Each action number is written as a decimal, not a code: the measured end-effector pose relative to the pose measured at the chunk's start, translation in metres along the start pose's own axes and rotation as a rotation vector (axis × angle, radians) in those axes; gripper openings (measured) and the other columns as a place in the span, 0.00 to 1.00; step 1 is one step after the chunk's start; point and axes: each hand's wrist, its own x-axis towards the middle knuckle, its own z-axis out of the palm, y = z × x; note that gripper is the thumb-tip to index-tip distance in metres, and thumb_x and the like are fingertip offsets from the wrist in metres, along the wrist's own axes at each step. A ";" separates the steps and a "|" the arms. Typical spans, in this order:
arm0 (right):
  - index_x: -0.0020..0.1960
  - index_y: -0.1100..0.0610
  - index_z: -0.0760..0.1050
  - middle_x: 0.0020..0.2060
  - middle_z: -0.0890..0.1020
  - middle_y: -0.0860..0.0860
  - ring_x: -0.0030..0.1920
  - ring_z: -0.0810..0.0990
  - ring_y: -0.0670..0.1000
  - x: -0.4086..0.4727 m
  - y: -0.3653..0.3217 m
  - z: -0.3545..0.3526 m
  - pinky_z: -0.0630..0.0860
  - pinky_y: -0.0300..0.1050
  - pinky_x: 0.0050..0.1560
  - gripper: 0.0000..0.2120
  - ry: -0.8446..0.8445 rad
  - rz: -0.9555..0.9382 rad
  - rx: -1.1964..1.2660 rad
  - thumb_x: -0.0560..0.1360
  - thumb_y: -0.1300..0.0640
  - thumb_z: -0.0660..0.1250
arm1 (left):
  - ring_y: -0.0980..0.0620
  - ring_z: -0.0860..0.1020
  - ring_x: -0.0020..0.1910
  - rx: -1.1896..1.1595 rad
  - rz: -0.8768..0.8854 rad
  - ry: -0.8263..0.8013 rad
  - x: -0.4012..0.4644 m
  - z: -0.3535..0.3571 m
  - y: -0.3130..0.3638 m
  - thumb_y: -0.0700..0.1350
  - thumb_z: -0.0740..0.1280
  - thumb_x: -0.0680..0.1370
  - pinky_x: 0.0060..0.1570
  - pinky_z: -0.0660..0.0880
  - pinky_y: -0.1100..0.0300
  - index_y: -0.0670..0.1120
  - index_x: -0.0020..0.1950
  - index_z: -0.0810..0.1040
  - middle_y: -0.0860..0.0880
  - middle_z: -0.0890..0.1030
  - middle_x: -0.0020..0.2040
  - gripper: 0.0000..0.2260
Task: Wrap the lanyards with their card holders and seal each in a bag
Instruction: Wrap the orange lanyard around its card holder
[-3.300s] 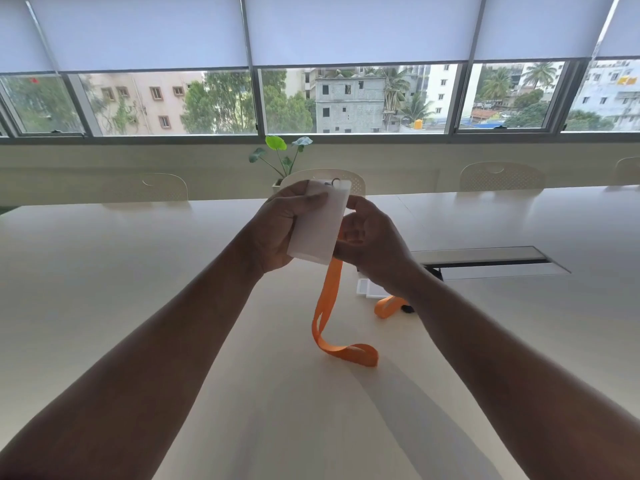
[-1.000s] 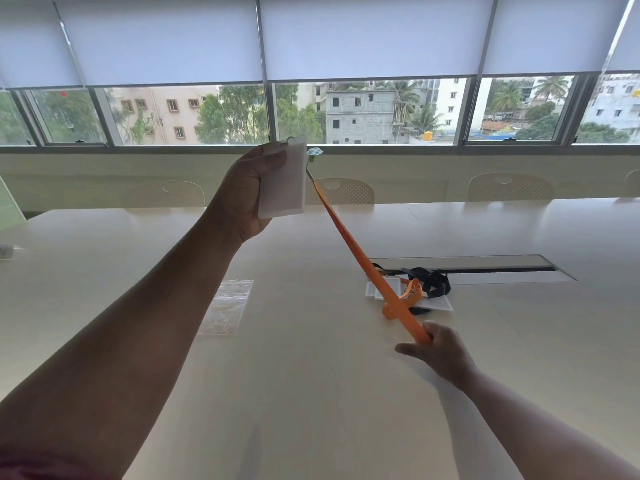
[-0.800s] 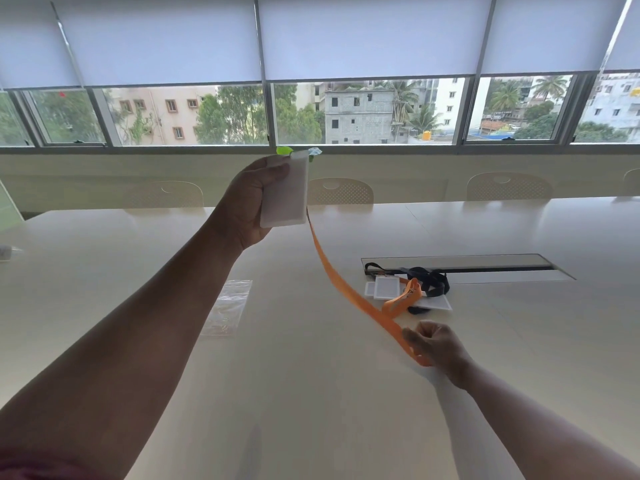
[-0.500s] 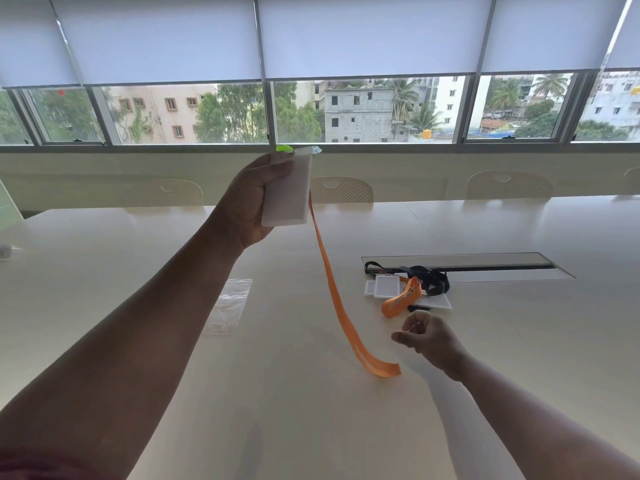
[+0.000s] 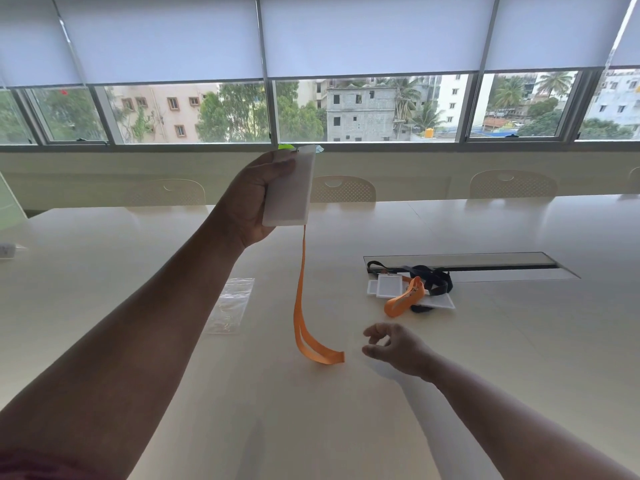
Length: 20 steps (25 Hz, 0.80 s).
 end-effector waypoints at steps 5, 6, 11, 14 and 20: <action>0.70 0.49 0.76 0.61 0.76 0.43 0.44 0.78 0.43 0.006 -0.019 0.030 0.73 0.31 0.44 0.27 -0.134 -0.137 -0.212 0.73 0.47 0.77 | 0.50 0.82 0.42 -0.006 -0.010 0.008 -0.002 0.001 0.000 0.38 0.65 0.78 0.41 0.78 0.59 0.44 0.59 0.79 0.47 0.84 0.45 0.11; 0.69 0.48 0.76 0.61 0.76 0.42 0.45 0.78 0.43 0.008 -0.023 0.034 0.72 0.32 0.44 0.26 -0.126 -0.147 -0.262 0.73 0.46 0.76 | 0.49 0.82 0.42 -0.006 -0.013 0.012 -0.002 0.000 0.000 0.38 0.66 0.78 0.41 0.78 0.59 0.44 0.59 0.80 0.47 0.84 0.45 0.11; 0.46 0.44 0.79 0.47 0.79 0.43 0.46 0.76 0.45 0.013 -0.029 0.039 0.71 0.40 0.42 0.05 -0.097 -0.157 -0.412 0.73 0.45 0.73 | 0.49 0.82 0.41 0.015 0.000 0.039 -0.002 -0.010 0.000 0.38 0.64 0.79 0.42 0.79 0.59 0.45 0.56 0.83 0.47 0.84 0.44 0.10; 0.40 0.47 0.77 0.43 0.79 0.44 0.45 0.77 0.47 0.017 -0.019 0.030 0.76 0.46 0.46 0.07 -0.132 -0.127 -0.413 0.71 0.44 0.70 | 0.50 0.83 0.40 -0.011 0.035 0.052 -0.001 -0.013 0.006 0.37 0.63 0.80 0.42 0.79 0.59 0.47 0.49 0.85 0.47 0.85 0.42 0.11; 0.34 0.41 0.74 0.34 0.74 0.44 0.34 0.73 0.46 0.018 0.017 0.012 0.70 0.43 0.35 0.07 0.018 -0.143 -0.358 0.66 0.40 0.66 | 0.49 0.83 0.36 -0.096 0.102 0.202 0.007 -0.020 0.030 0.38 0.62 0.81 0.33 0.78 0.61 0.43 0.57 0.78 0.47 0.84 0.40 0.07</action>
